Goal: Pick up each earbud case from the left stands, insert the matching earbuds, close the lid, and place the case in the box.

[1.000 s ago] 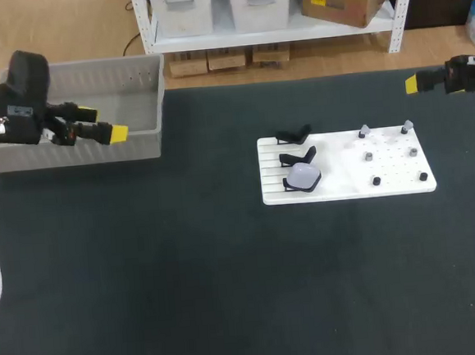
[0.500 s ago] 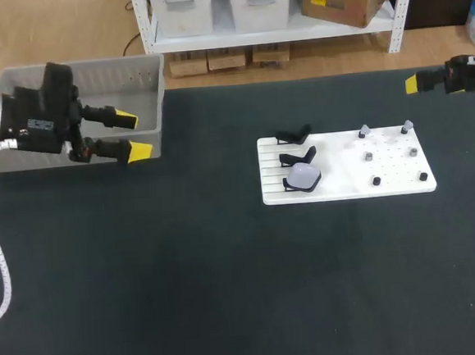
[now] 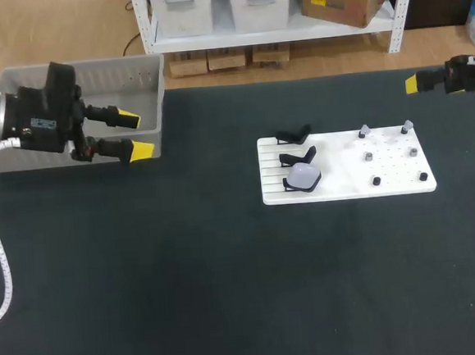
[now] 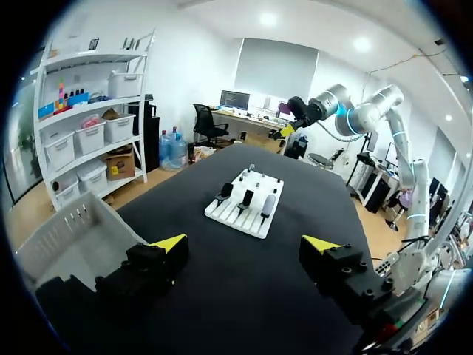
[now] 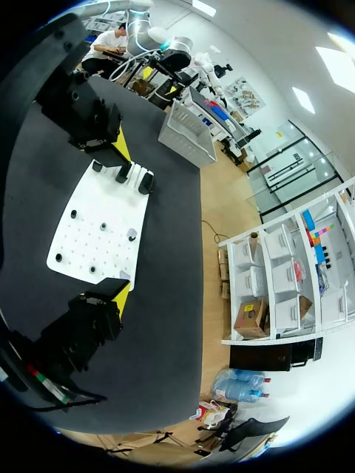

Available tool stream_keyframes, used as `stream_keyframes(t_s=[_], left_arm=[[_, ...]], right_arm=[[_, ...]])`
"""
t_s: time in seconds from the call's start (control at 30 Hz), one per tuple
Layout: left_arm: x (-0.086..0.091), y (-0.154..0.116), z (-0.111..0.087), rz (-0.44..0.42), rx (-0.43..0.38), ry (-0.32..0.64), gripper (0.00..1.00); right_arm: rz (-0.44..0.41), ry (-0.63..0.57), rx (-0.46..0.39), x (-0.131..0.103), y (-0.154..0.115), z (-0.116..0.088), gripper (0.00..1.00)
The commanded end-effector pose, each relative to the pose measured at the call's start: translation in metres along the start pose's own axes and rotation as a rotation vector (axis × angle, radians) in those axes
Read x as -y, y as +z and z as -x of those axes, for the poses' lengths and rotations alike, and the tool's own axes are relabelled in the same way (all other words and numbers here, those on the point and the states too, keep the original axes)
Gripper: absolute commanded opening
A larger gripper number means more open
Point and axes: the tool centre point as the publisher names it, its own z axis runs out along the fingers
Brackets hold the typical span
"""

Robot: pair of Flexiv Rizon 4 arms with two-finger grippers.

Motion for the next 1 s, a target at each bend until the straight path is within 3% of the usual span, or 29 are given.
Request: stream_keyframes(t_s=[0.03, 0.13, 0.4, 0.67, 1.0], left_arm=[[0.007, 0.009, -0.01, 0.0, 0.003, 0.041, 1.0], [0.016, 0.03, -0.005, -0.016, -0.068, 0.154, 1.0], [0.029, 0.084, 0.01, -0.143, -0.109, 0.297, 1.0], [0.029, 0.117, 0.012, -0.241, -0.102, 0.324, 1.0], [0.029, 0.117, 0.012, -0.241, -0.102, 0.324, 1.0]], right_arm=[[-0.001, 0.0, 0.0, 0.0, 0.0, 0.0, 1.0], [-0.001, 0.0, 0.0, 0.0, 0.0, 0.0, 1.0], [-0.001, 0.0, 0.0, 0.0, 0.0, 0.0, 1.0], [-0.001, 0.0, 0.0, 0.0, 0.0, 0.0, 1.0], [-0.001, 0.0, 0.0, 0.0, 0.0, 0.0, 1.0]])
